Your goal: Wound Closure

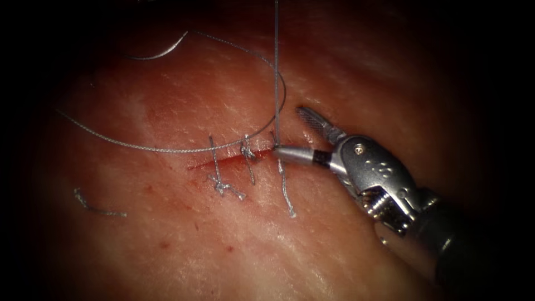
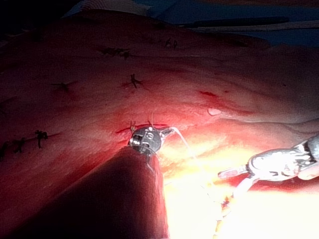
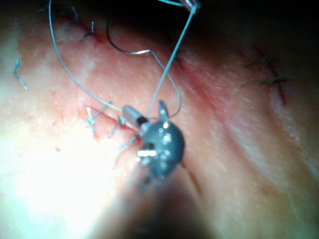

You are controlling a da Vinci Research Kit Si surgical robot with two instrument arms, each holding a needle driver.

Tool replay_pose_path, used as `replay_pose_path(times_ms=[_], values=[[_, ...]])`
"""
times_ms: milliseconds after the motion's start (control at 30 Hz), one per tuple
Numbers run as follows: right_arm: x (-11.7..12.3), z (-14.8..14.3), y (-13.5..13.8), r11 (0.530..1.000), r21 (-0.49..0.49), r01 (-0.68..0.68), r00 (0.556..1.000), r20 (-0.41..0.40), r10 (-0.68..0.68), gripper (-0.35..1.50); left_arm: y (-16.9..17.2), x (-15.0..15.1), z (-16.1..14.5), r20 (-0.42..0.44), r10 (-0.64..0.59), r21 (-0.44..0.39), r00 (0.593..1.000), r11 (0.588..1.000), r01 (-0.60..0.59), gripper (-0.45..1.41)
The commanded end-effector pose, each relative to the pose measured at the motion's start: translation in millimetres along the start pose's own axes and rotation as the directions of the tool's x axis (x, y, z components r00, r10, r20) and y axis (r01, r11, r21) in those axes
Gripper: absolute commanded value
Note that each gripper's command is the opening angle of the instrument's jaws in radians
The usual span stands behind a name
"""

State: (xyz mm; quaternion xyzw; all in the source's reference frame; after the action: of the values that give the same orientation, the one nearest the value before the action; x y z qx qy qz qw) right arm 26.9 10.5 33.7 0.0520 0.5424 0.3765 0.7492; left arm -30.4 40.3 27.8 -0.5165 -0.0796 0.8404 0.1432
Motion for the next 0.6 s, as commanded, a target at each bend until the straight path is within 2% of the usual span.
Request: replay_pose_path(times_ms=[33,200,600], values=[[-0.1,1.8,0.9,1.0,-0.009,0.005,1.0,0.004,-0.005,1.47,-0.6,0.2,0.5,-0.002,0.005,0.002,1.0,1.0,-0.005,-0.45],[-0.3,3.8,1.8,1.0,-0.002,-0.001,1.0,-0.001,0.001,1.47,-0.2,0.4,0.4,-0.003,0.012,0.001,1.0,1.0,-0.012,-0.45],[-1.0,7.6,-0.4,0.999,0.051,0.005,1.0,-0.002,-0.005,1.42,-0.3,0.7,1.1,-0.007,0.023,0.002,1.0,1.0,-0.023,-0.45]])
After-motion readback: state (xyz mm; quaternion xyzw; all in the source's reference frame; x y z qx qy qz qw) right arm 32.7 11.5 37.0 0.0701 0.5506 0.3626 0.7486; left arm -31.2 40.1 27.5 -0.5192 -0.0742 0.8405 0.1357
